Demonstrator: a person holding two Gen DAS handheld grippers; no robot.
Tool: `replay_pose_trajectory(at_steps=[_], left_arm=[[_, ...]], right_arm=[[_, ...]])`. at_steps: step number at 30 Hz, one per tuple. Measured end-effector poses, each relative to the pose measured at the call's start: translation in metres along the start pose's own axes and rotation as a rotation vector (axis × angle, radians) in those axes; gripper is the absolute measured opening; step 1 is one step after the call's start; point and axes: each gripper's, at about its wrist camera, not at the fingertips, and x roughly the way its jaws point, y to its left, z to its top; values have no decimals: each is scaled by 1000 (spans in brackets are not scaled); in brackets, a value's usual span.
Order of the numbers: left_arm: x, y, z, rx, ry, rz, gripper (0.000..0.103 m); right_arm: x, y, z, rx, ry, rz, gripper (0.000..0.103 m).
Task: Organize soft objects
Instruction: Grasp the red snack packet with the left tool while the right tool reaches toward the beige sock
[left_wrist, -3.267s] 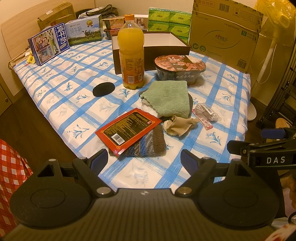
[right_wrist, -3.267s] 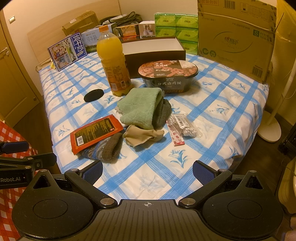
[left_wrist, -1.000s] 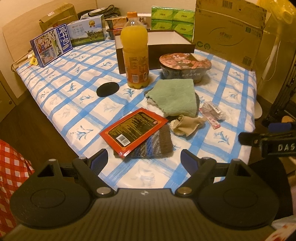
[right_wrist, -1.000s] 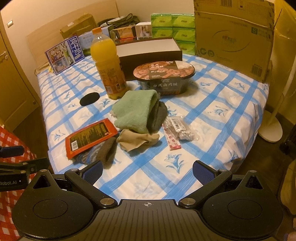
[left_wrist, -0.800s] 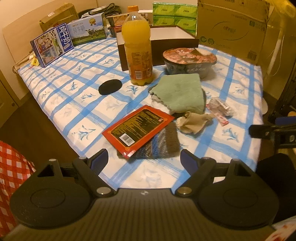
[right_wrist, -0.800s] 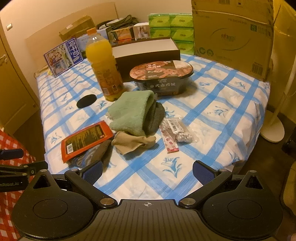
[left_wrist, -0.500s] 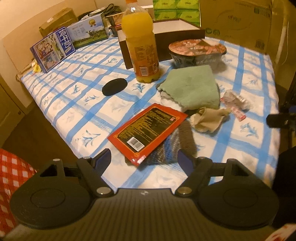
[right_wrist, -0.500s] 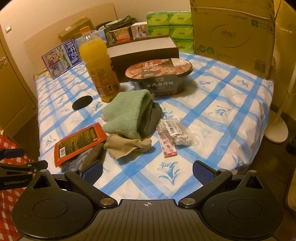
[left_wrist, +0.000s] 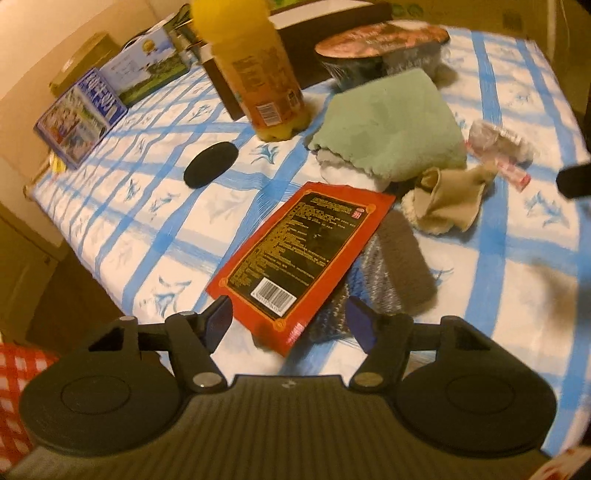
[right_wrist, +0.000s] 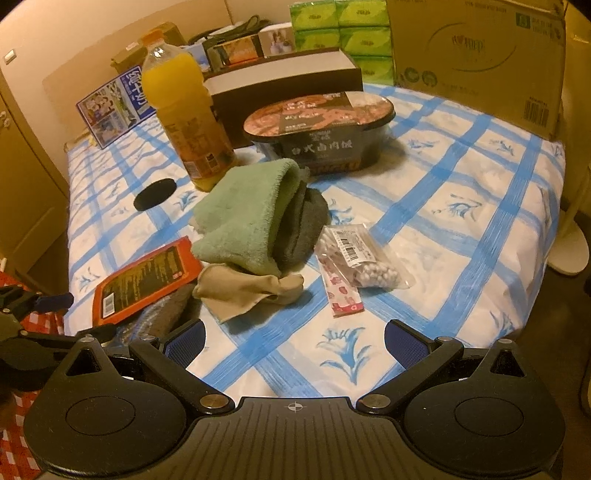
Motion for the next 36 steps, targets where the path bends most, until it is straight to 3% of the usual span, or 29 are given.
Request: replay_pose_trajectory(at_steps=[6,16,21,23,29,32,36], left_arm=[[21,-14,2,130,-4,56,59],[49,-30,-1,251,-45,114,46],[52,-25,4,245,-54,40,14],[48,-20,8,236,-66,25,9],[31,16,25,148,-94,-38,7],[28,35,35,92,-88,-79,14],[41,43,42,120,-74,-74,15]], right_arm=[[11,-7,4,27,22,-1,103],[22,-12,5,40,49,-14,103],[26,-13,6,42,63,-20,103],[26,-13,7,39,62,-23,103],[30,-12,11,43,63,-26,103],[34,-10,12,40,68,-27,103],[40,-7,14,31,76,-30,103]])
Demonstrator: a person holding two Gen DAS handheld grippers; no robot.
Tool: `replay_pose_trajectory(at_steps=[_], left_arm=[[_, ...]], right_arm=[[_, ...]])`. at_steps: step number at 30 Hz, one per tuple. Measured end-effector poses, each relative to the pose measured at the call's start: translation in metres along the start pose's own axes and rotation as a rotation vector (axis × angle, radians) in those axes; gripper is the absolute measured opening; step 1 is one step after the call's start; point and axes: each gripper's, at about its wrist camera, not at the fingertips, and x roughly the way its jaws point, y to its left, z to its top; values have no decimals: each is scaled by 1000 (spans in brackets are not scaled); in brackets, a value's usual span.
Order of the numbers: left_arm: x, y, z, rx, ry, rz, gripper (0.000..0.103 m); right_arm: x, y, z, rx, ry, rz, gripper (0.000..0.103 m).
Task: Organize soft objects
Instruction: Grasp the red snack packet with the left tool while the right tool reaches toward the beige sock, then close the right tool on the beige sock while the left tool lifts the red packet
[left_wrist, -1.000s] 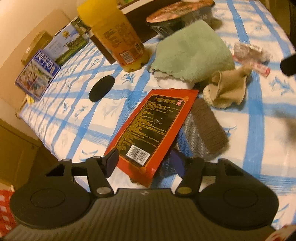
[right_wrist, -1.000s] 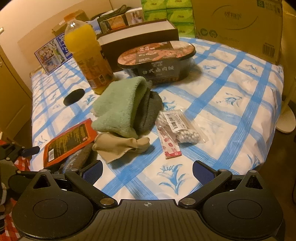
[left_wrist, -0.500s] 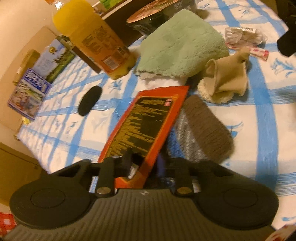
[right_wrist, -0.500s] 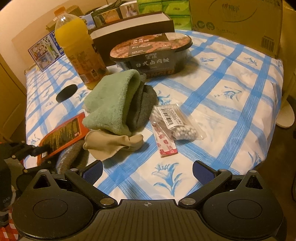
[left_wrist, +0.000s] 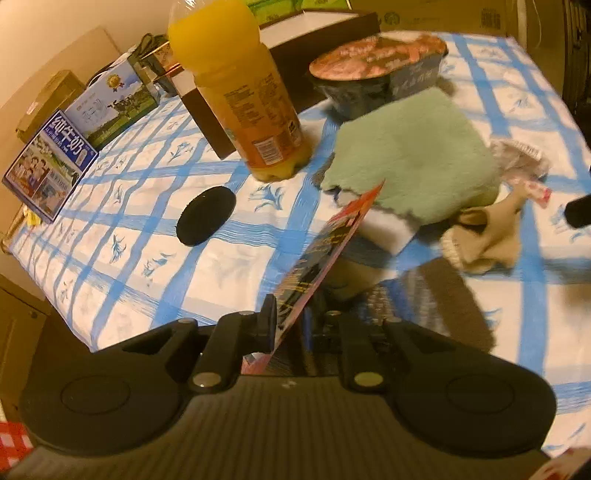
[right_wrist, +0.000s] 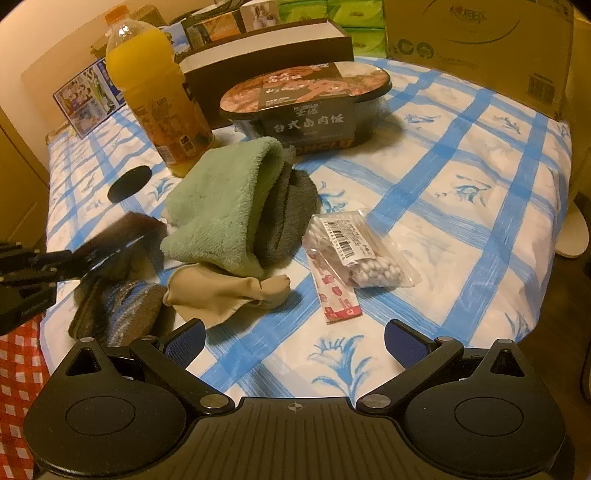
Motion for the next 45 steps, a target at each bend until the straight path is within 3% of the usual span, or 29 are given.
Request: replay_pose_trajectory(at_steps=[8,11,20,29,32,33,39,45], left_arm=[[16,6,4,49,-17,-34,5],[9,18,5,4,-47,-47,2],[-15,54,3,-195,-63,-74,1],[-26,67,-2,-295,-45,-69,1],[-29,64,-4,-301,-42,-65,1],[-30,64,-5,-305,-41,-65,1],[-43,64,-8,-317,-50,-53,1],[-64,64,-12,-331,-75,-48,1]], right_arm=[[8,5,10,-39,-13,-12,103],[9,13,13,-81,-29,-1,102],[26,42,17,-249,-31,88,86],[57,70,3,-521,-37,55,56],[59,73,0,-567,-28,65,22],[58,73,0,-577,-24,76,6],[41,73,2,-571,-34,94,4],[8,69,5,-472,-61,145,3]])
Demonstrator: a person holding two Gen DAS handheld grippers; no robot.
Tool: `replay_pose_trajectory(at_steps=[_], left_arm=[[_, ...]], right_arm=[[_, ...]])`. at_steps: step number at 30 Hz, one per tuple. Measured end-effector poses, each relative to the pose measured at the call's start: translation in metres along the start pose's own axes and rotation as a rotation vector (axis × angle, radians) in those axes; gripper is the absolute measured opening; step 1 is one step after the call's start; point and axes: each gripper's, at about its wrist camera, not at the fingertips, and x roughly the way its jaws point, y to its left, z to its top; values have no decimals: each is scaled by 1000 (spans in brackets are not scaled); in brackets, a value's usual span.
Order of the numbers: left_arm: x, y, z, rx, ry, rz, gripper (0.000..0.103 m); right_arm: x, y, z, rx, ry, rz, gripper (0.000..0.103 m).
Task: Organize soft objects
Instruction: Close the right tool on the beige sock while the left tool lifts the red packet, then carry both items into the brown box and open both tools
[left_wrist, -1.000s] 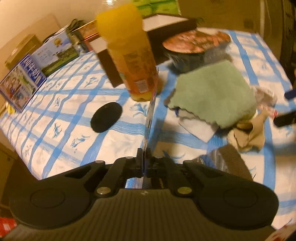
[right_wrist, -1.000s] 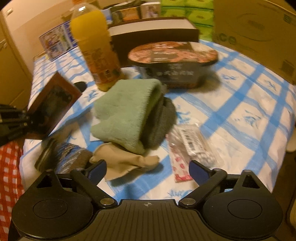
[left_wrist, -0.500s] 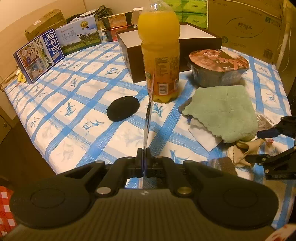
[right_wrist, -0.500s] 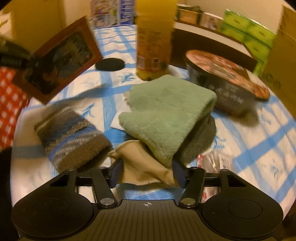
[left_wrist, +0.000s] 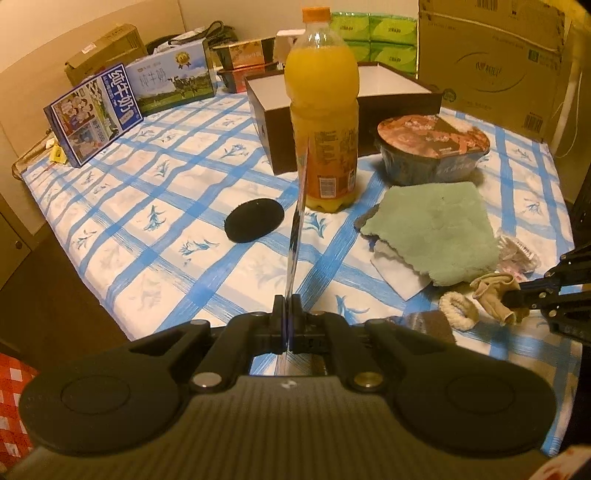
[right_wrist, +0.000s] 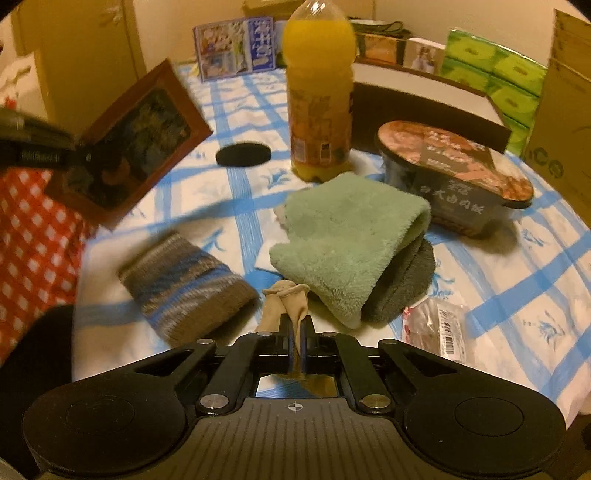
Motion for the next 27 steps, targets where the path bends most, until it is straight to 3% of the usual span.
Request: replay_pose_trajectory(at_steps=[16,27], left_arm=[[-54,5,22,23,-92,47,1],[-15,46,81,43,-131,59,1]], right_arm=[[-70,-32,30,164,-169,45,4],[-51,-78,97,191,-227,39,4]])
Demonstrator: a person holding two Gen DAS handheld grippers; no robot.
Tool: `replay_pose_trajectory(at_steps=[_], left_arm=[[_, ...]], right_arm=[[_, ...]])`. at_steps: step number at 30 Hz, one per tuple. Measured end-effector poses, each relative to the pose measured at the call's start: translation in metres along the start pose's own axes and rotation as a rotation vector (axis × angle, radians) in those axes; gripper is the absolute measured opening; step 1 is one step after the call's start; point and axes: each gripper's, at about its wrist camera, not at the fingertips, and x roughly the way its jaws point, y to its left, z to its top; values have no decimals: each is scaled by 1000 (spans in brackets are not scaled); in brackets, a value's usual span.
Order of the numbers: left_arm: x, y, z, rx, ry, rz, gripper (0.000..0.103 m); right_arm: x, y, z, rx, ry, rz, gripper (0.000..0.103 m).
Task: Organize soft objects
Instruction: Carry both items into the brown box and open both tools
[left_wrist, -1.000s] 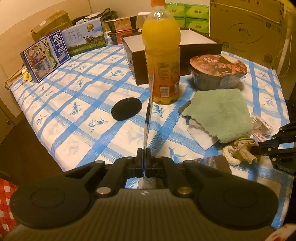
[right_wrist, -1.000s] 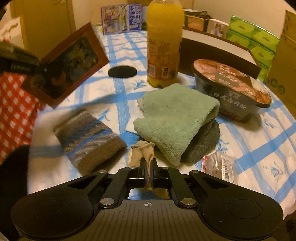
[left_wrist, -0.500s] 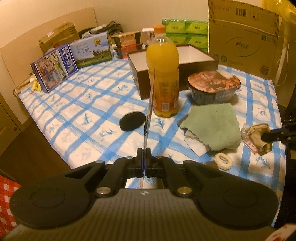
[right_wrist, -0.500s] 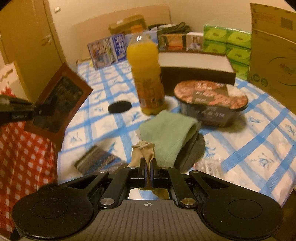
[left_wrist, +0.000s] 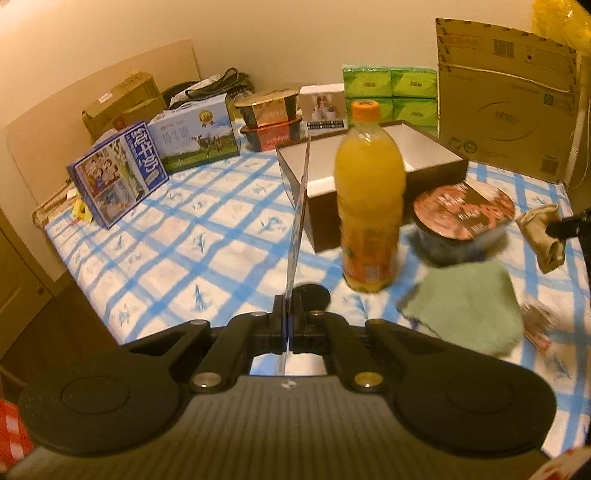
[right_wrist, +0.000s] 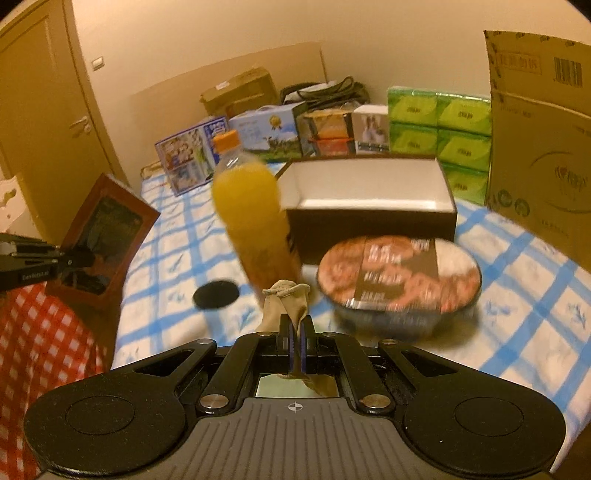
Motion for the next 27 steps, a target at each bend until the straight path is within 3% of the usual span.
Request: replay_pose_trajectory(at_steps=[12,27], left_arm=[[89,30,74,68,-74,-38,1],[210,41,172,164,-172,-193,1]], right_arm=[[71,-64,89,34,-60,-5,4],[170,-130,159,30,-50,-10,4]])
